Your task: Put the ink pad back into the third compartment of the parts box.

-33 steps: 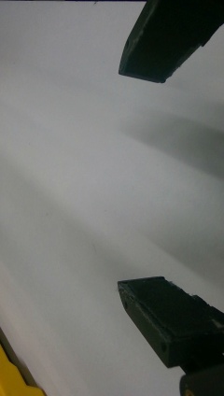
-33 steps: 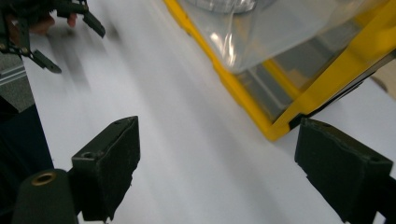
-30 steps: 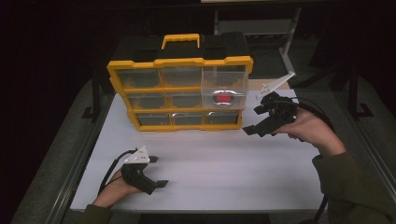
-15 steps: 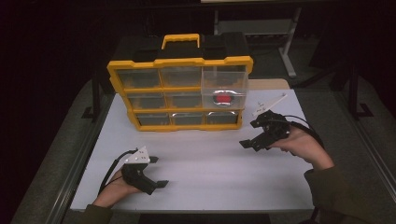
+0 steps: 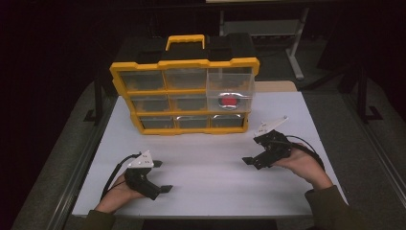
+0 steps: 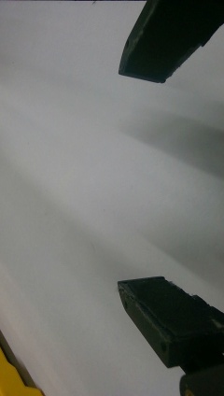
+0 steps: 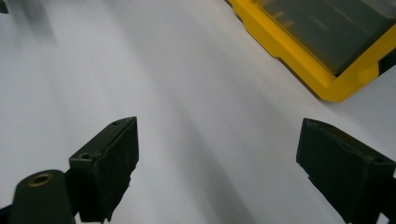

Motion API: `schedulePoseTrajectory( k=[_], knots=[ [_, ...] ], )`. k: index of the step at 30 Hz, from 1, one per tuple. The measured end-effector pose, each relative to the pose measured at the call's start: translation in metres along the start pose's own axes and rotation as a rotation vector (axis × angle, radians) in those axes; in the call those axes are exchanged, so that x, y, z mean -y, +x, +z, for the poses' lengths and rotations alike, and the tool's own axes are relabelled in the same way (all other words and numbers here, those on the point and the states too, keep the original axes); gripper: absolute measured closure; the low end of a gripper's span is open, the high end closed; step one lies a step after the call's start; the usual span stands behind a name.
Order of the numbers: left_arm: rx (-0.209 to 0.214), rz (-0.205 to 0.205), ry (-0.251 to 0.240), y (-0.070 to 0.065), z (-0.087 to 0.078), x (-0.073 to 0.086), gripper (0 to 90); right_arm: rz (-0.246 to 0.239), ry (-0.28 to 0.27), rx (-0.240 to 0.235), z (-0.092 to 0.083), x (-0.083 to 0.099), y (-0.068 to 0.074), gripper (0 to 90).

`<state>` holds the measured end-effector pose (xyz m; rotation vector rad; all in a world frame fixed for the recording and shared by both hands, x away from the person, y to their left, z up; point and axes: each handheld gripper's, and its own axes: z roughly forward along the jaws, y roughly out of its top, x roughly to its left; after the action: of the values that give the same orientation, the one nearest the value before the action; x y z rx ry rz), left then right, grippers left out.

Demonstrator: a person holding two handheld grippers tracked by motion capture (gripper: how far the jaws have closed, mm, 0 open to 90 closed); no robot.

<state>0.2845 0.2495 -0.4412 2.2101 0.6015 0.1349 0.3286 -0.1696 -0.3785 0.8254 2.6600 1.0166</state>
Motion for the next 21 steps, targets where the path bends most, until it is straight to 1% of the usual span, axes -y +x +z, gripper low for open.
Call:
schedulePoseTrajectory(
  k=[6, 8, 13, 21],
  knots=[
    [0.002, -0.003, -0.001, -0.001, 0.0, 0.0, 0.0, -0.004, -0.026, -0.002, 0.01, 0.011, 0.008, 10.7],
    [0.001, -0.006, -0.003, -0.001, 0.0, 0.0, 0.0, 0.002, -0.031, -0.003, 0.012, 0.014, 0.009, 10.2],
    [0.0, -0.003, -0.006, 0.0, -0.001, 0.0, 0.0, 0.034, -0.051, 0.016, 0.02, 0.028, 0.014, 8.7],
    [0.002, -0.001, -0.006, 0.0, -0.001, 0.0, 0.0, 0.081, -0.086, 0.021, 0.028, 0.048, 0.019, 7.1]
  ],
)
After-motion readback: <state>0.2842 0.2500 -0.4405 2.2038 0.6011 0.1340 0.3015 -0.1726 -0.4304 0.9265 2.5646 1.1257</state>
